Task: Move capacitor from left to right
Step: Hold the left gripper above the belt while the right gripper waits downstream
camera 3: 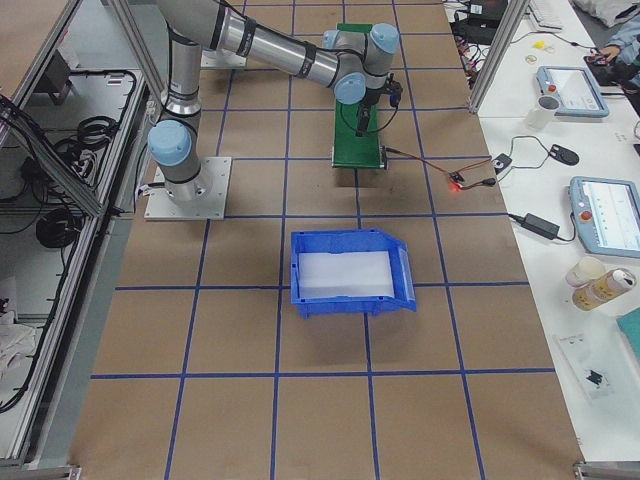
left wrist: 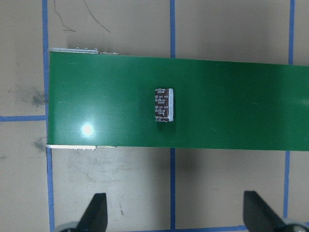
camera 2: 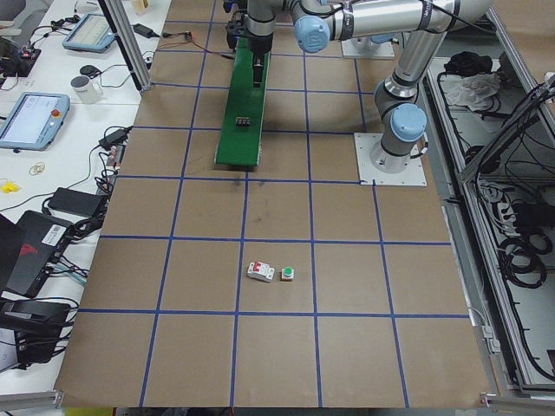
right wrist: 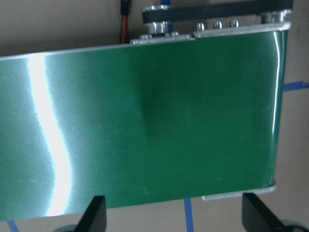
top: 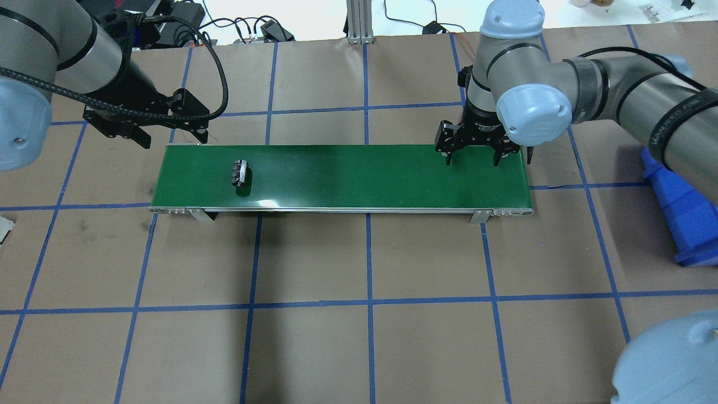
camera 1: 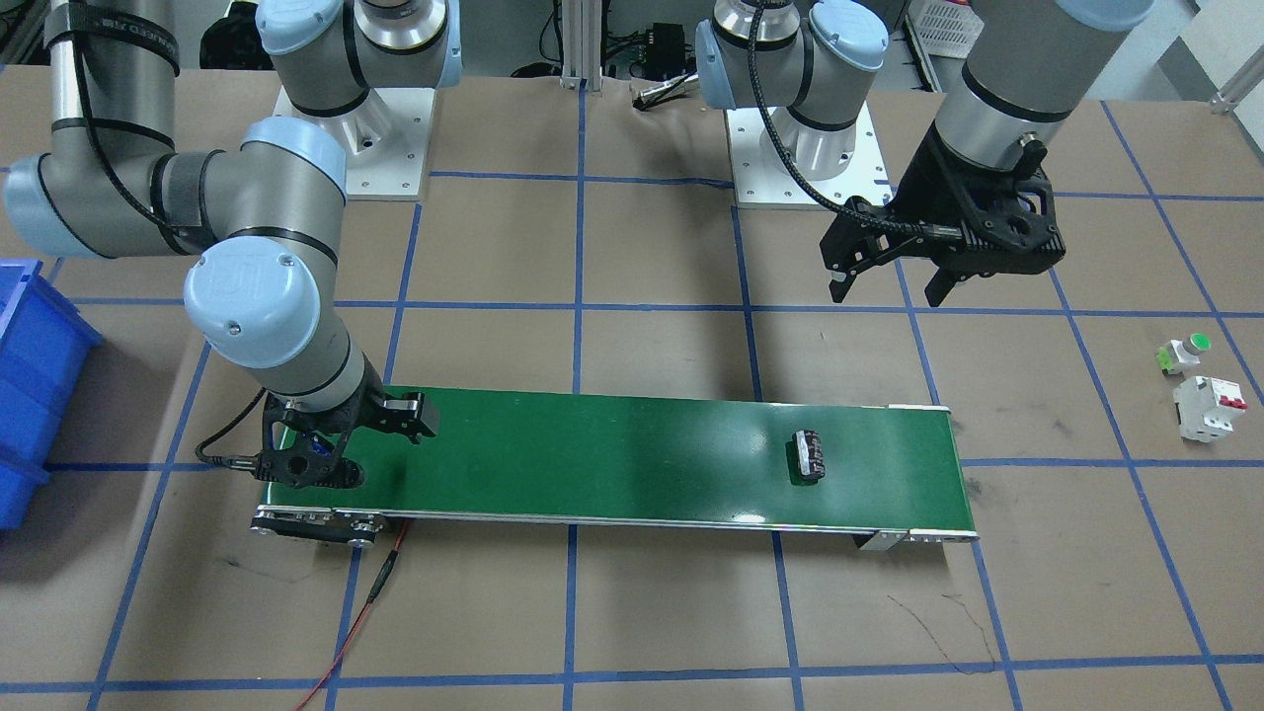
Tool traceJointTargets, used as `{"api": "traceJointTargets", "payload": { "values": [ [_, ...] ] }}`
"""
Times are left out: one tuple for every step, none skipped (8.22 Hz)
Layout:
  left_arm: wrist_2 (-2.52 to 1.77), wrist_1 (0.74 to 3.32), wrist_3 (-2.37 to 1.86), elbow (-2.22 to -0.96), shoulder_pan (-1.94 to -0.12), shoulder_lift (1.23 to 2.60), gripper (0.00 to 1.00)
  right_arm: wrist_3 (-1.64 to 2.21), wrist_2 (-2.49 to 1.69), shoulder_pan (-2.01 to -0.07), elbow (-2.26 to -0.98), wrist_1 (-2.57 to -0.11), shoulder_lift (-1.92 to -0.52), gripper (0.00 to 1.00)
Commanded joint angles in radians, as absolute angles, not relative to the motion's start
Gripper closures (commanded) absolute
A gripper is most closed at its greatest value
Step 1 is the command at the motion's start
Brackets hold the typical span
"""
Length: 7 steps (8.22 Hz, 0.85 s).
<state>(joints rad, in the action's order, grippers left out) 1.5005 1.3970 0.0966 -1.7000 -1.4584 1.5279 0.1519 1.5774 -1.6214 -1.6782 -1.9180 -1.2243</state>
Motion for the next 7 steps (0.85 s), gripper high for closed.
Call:
{"api": "traceJointTargets", "payload": {
  "values": [
    [1.496, 1.387, 0.142, -1.698, -1.468, 1.566, 0.00, 0.106, 1.523, -1.615, -1.732, -1.991, -1.227, 0.00],
    [1.502, 1.402, 0.141, -1.698, -1.473, 1.566, 0.00, 0.045, 1.519, -1.596, -1.735, -1.980, -1.230, 0.00],
    [1.502, 1.414, 0.141, -1.698, -1.473, 1.571, 0.00, 0.025, 1.470, -1.556, -1.738, -1.967, -1.230, 0.00],
    [1.500, 1.422, 0.140, -1.698, -1.476, 1.574, 0.00, -0.004, 1.325, -1.519, -1.747, -1.960, -1.230, 0.00],
    [1.497, 1.419, 0.140, -1.700, -1.492, 1.577, 0.00, -0.012, 1.271, -1.511, -1.749, -1.947, -1.232, 0.00],
    [1.499, 1.417, 0.140, -1.700, -1.509, 1.577, 0.00, -0.026, 1.278, -1.511, -1.749, -1.947, -1.229, 0.00],
    [1.500, 1.419, 0.140, -1.701, -1.511, 1.577, 0.00, -0.035, 1.279, -1.509, -1.749, -1.947, -1.227, 0.00]
  ]
}}
